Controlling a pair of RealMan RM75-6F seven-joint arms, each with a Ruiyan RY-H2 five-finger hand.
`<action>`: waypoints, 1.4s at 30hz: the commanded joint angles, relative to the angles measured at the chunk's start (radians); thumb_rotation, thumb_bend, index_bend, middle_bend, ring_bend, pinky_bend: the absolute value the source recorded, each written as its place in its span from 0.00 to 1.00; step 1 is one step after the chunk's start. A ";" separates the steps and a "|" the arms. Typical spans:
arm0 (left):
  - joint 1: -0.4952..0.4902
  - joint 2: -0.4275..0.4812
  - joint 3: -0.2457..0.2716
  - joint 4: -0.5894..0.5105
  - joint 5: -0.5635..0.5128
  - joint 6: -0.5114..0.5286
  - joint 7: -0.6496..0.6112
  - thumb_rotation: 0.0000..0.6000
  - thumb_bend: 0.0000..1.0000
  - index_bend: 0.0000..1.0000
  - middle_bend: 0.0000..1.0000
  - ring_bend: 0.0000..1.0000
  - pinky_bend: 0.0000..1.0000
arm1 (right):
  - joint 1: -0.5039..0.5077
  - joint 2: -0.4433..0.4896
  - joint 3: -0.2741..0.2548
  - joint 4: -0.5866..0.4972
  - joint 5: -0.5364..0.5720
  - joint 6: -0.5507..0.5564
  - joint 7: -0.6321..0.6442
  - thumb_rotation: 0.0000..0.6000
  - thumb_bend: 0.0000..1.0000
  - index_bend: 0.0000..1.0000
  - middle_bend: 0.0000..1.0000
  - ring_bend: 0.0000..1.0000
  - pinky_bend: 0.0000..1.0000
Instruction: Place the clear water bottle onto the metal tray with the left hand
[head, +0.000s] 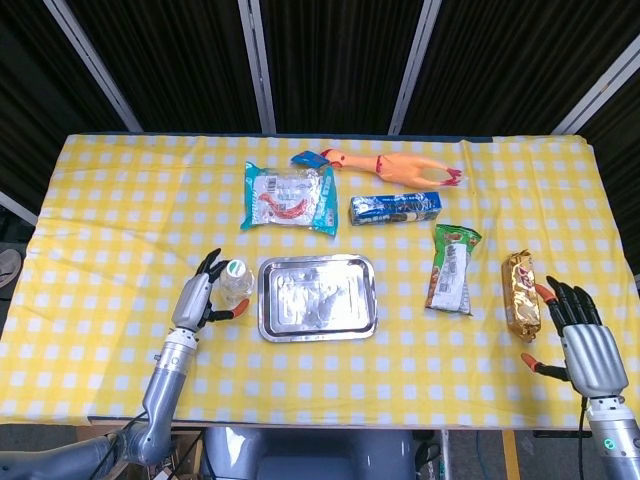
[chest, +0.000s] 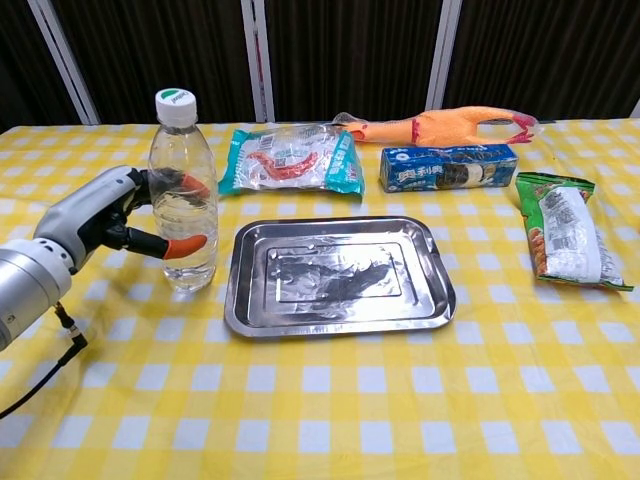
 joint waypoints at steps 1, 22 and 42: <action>0.007 0.001 0.001 -0.006 0.004 0.003 -0.032 1.00 0.41 0.40 0.35 0.00 0.06 | 0.001 0.000 -0.001 -0.001 0.001 -0.003 -0.004 1.00 0.05 0.11 0.00 0.02 0.00; -0.087 0.054 -0.096 -0.267 -0.147 -0.144 -0.046 1.00 0.38 0.44 0.38 0.00 0.10 | 0.005 0.003 -0.002 0.005 0.000 -0.012 0.031 1.00 0.05 0.11 0.00 0.02 0.00; -0.160 0.062 -0.223 -0.690 -0.342 0.022 0.312 1.00 0.40 0.44 0.40 0.00 0.10 | 0.010 0.001 -0.007 0.012 -0.007 -0.021 0.041 1.00 0.05 0.11 0.00 0.02 0.00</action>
